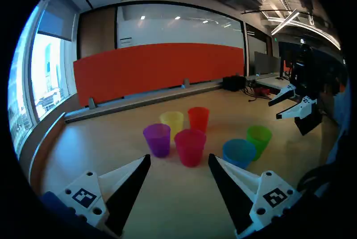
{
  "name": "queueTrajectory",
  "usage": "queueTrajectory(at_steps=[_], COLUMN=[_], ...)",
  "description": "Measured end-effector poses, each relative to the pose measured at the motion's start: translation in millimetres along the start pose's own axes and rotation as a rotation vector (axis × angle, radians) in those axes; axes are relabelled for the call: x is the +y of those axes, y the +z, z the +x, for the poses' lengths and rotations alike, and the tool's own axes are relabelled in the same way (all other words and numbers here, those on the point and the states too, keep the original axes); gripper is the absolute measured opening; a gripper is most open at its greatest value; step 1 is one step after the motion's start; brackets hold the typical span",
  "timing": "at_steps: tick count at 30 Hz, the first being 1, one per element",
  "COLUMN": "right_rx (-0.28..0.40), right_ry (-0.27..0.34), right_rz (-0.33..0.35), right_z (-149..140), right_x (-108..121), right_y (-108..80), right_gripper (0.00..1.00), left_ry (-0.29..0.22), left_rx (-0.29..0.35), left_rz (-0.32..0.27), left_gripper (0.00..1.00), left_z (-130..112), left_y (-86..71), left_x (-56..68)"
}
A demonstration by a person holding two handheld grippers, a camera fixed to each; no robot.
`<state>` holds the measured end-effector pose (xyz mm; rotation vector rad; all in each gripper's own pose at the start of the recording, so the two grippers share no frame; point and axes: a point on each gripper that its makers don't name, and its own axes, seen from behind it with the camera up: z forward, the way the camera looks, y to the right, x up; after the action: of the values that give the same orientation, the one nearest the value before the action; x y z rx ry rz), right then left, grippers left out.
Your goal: Pour water
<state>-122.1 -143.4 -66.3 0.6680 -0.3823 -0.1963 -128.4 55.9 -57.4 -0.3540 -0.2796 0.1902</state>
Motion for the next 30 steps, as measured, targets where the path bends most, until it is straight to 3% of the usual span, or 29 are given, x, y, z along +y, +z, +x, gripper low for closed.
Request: queueTrajectory(at_steps=[9, 15, 24, 30], right_rx=[0.116, 0.209, 0.345, 0.399], right_ry=[0.049, 0.075, 0.157, 0.2], right_rz=[-0.207, -0.363, -0.582, -0.688], right_z=[26.3, 50.0, 76.6, 82.5], right_x=[39.1, 67.9, 111.9, 127.0], right_y=[-6.4, -16.8, -44.3, -60.8], right_gripper=[1.0, 1.0, 1.0, 1.0], left_ry=[0.009, -0.036, -0.085, -0.113], left_rx=[0.12, 0.201, 0.273, 0.317], left_rz=[0.115, 0.184, 0.273, 0.293], left_gripper=[0.96, 0.96, 0.96, 0.96], left_z=[31.6, 52.4, 67.6, 76.9], left_y=[-0.7, -5.0, -11.5, -12.2], left_x=[-21.7, -33.8, -49.9, -52.5])
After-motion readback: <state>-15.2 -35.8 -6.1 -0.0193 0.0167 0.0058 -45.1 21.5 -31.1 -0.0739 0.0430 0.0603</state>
